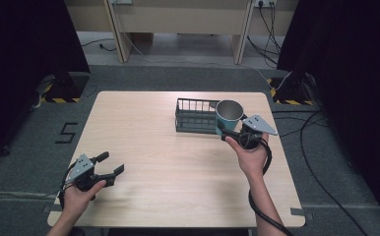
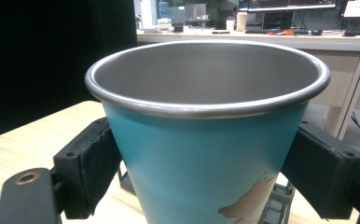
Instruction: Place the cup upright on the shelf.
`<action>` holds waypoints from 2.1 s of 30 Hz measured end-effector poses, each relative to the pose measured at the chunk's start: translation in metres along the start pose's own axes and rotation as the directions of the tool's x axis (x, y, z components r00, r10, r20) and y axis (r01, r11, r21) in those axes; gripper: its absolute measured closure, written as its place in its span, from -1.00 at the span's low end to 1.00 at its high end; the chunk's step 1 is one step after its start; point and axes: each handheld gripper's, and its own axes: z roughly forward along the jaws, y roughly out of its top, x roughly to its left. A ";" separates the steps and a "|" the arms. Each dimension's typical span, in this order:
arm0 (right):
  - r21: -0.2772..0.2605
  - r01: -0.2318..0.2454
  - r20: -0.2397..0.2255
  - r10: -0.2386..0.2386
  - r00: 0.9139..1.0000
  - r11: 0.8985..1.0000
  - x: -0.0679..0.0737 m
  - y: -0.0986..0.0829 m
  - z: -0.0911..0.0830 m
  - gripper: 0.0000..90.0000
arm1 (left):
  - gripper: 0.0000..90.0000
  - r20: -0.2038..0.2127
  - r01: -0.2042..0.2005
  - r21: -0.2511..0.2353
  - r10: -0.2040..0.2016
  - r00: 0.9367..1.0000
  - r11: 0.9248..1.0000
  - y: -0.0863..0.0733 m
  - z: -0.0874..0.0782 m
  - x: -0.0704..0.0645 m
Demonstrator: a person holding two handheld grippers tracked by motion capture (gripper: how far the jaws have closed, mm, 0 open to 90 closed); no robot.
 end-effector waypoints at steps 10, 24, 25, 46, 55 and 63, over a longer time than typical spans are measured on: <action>0.006 -0.004 0.002 0.004 1.000 1.000 -0.001 0.009 0.014 -0.63 | -0.66 0.000 -0.004 0.001 0.004 1.000 1.000 0.000 -0.001 0.000; 0.003 -0.017 0.014 0.017 1.000 1.000 -0.005 0.018 0.027 -0.63 | -0.66 0.000 -0.004 -0.001 0.004 1.000 1.000 0.000 -0.001 0.000; 0.002 -0.016 0.015 0.016 1.000 1.000 -0.005 0.018 0.028 -0.63 | -0.66 0.000 -0.003 -0.001 0.003 1.000 1.000 0.000 -0.001 0.000; 0.022 -0.029 0.018 0.029 0.999 0.999 -0.005 0.024 0.055 -0.63 | -0.66 0.000 -0.003 -0.004 0.003 1.000 1.000 0.000 -0.001 0.001; 0.021 -0.033 0.015 0.032 0.999 0.999 -0.004 0.026 0.066 -0.63 | -0.66 0.001 -0.003 -0.005 0.003 1.000 1.000 0.000 -0.001 0.001; 0.016 -0.020 0.028 0.020 0.999 1.000 -0.003 0.025 0.074 -0.63 | -0.66 0.001 -0.001 -0.007 0.001 1.000 1.000 0.000 -0.001 0.001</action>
